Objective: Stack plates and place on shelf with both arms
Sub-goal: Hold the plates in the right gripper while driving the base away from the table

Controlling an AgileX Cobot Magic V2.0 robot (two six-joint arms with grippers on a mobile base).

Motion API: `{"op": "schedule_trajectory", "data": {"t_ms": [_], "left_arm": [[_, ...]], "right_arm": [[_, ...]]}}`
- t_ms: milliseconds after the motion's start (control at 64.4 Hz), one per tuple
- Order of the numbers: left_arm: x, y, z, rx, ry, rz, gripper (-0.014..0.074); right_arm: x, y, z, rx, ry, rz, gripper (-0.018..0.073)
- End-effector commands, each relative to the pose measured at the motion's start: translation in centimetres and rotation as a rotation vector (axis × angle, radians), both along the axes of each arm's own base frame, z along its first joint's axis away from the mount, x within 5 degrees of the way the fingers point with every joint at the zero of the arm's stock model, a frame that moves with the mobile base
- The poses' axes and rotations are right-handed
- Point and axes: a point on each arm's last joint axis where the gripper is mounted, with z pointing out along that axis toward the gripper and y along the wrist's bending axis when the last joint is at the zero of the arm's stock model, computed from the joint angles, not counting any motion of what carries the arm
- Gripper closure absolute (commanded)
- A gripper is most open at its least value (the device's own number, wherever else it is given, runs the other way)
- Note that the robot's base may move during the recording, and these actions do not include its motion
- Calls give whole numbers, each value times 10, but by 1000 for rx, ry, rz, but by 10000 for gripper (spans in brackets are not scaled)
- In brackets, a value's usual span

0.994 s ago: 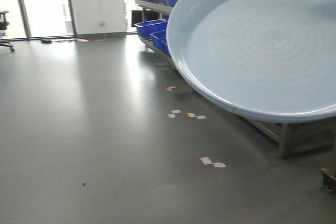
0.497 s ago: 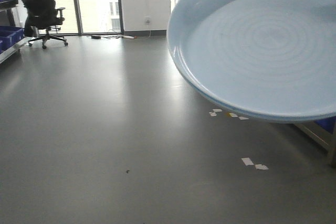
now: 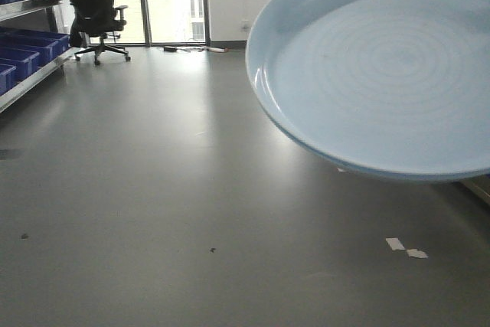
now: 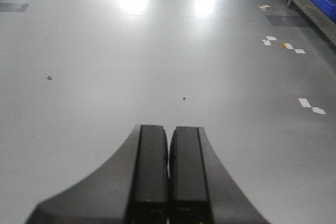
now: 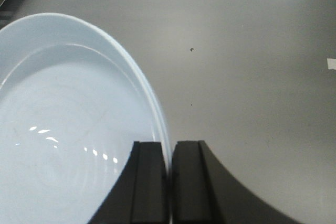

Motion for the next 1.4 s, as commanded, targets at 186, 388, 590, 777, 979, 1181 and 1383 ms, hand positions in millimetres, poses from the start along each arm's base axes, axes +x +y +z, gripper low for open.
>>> {"op": "schedule_trajectory", "data": {"t_ms": [186,388,590,777,979,1181,1383], "left_arm": [[5,-1,16,-18,-106,-3,511],[5,-1,16,-18,-106,-3,511],[5,-1,16,-18,-106,-3,511],[5,-1,16,-18,-106,-3,511],[5,-1,16,-18,-106,-3,511],[5,-1,16,-18,-106,-3,511],[5,-1,16,-18,-106,-3,511]], "right_arm": [[5,-1,19,36,-125,-17,539],[5,-1,19,36,-125,-17,539],[5,-1,19,36,-125,-17,539],[5,-1,19,36,-125,-17,539],[5,-1,19,36,-125,-17,539],[5,-1,19,36,-125,-17,539],[5,-1,19,36,-125,-17,539]]}}
